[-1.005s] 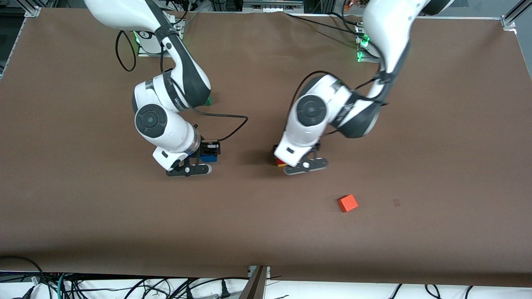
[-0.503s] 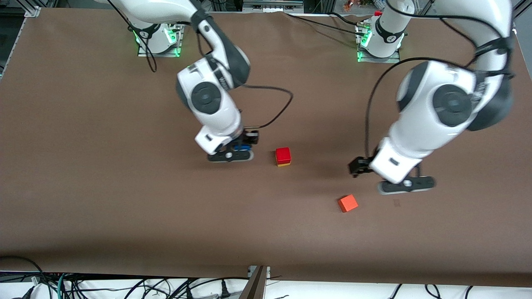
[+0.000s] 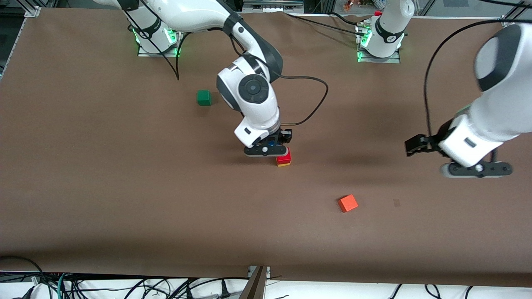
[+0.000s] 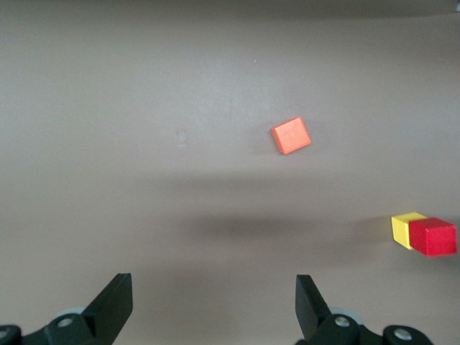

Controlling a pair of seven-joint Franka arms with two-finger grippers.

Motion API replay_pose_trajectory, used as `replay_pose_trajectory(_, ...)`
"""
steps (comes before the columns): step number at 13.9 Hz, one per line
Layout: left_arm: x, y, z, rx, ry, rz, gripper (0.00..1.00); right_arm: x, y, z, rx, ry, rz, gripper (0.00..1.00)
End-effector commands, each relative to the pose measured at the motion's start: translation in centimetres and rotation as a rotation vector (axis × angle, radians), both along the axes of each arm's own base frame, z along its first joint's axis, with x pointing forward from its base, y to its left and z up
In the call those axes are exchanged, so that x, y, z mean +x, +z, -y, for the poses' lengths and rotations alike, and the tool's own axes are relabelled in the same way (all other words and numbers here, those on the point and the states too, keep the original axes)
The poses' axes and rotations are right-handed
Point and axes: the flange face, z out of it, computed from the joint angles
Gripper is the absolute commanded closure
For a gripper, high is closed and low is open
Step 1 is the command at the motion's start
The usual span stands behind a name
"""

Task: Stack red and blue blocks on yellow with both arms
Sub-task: 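Withdraw the left gripper while the right gripper carries blue over red, then lower the blue block onto the red block with the right gripper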

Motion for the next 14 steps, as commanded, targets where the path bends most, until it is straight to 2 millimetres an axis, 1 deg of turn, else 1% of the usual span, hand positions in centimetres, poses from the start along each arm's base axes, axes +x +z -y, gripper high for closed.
replay_pose_trajectory(1,-3.2,3.3,-2.3,-0.003,0.014,-0.002,0.00,-0.3,-0.3,-1.6,-0.007,-0.017,0.056,0.57)
replay_pose_trajectory(3,-6.5,2.7,-2.9,0.018,0.021,-0.061,0.00,-0.6,-0.5,-2.1,-0.004,-0.014,0.058,0.57)
replay_pose_trajectory(4,-7.2,2.1,-3.4,0.019,0.029,-0.078,0.00,-0.9,-0.5,-2.3,-0.003,-0.021,0.057,0.57)
replay_pose_trajectory(6,-7.6,1.7,-3.8,0.011,0.041,-0.090,0.00,-1.0,-0.6,-2.5,-0.001,-0.019,0.057,0.57)
replay_pose_trajectory(7,-7.5,1.6,-4.5,0.007,0.052,-0.093,0.00,-1.0,-0.6,-2.5,0.002,-0.019,0.060,0.57)
replay_pose_trajectory(9,-7.3,1.0,-5.4,0.008,0.064,-0.109,0.00,-0.9,-1.2,-2.6,0.002,-0.020,0.060,0.57)
replay_pose_trajectory(14,-6.8,1.1,-5.5,0.017,0.061,-0.100,0.00,-0.7,-1.6,-2.9,0.026,-0.021,0.085,0.57)
